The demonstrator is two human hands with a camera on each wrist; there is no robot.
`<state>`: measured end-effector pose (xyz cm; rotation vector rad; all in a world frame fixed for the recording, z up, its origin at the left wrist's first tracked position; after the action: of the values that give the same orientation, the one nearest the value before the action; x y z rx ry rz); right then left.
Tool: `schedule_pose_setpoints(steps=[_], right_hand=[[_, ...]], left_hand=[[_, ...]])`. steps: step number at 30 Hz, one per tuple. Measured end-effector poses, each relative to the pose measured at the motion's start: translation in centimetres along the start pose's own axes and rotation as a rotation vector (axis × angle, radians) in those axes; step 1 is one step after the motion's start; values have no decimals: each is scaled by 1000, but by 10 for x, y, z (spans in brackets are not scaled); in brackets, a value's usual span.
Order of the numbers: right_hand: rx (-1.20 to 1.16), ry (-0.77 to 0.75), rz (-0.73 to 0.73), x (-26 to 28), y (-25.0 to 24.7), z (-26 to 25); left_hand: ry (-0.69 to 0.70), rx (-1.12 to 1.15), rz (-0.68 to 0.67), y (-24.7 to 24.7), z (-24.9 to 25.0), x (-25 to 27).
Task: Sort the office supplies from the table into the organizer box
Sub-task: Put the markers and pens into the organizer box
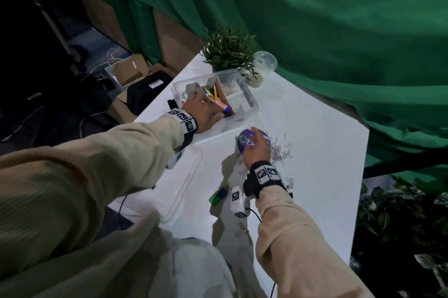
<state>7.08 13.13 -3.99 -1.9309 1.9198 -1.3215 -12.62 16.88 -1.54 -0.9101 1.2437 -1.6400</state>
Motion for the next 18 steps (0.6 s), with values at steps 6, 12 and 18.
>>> schedule_pose_setpoints(steps=[6, 12, 18], right_hand=[[128, 196, 2, 14, -3, 112], [227, 262, -23, 39, 6, 148], [286, 332, -16, 53, 24, 155]], left_hand=[[76, -19, 31, 11, 27, -4], [65, -33, 22, -4, 42, -10], [158, 91, 44, 41, 127, 40]])
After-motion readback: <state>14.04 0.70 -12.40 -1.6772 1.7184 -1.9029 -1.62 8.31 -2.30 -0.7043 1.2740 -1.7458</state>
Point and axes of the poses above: each hand's wrist, its own x-axis away from the middle knuckle, its own y-axis out of the palm, z = x × y, the point moved 10 cm from there along -x, towards the middle knuckle, and after that the axes turned 14 degrees about y, right-handed, at the moved point
